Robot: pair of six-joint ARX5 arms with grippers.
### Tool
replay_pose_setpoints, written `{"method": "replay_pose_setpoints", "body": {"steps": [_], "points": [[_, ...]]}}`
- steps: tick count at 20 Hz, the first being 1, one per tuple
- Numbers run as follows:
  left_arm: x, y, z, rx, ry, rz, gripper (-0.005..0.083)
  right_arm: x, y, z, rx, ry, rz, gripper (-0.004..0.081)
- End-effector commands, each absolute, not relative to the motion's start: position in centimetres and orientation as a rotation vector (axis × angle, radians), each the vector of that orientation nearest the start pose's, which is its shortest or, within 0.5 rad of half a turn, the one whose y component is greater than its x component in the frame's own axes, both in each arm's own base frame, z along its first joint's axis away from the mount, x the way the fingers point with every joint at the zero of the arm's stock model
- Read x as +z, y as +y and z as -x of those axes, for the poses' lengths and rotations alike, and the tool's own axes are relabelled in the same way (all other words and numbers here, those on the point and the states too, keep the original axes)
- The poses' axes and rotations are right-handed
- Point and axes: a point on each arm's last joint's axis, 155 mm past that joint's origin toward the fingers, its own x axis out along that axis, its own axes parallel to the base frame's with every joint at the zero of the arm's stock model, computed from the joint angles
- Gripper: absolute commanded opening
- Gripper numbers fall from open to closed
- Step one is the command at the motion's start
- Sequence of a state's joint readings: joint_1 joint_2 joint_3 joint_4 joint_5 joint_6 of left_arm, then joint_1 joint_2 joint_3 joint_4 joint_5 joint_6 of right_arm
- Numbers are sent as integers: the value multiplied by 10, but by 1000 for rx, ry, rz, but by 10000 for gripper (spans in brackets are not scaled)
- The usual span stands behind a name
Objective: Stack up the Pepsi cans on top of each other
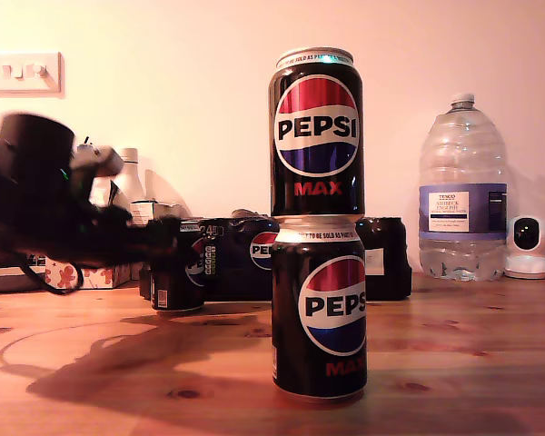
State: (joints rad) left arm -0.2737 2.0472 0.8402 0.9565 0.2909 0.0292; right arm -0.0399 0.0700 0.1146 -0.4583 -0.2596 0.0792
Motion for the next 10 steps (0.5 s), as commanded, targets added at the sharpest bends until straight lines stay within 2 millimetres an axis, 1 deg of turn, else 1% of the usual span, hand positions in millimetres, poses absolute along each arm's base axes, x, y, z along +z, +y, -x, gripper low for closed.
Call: {"method": "replay_pose_setpoints", "body": {"steps": [1,3,7,10], "points": [[58,-193,-492,-571,267,-30,792,87,37,-225,196,433,-146,-12],[54,-195,-495,-581,281,-28,792,87,37,-225,195,433,-146,-12],[54,-198,-502,-591,279,-25,792,87,37,-225,195,433,-146,-12],[47,-200,-505,-596,305,-23,778,87,37,-225,196,433,-146,-12]]}}
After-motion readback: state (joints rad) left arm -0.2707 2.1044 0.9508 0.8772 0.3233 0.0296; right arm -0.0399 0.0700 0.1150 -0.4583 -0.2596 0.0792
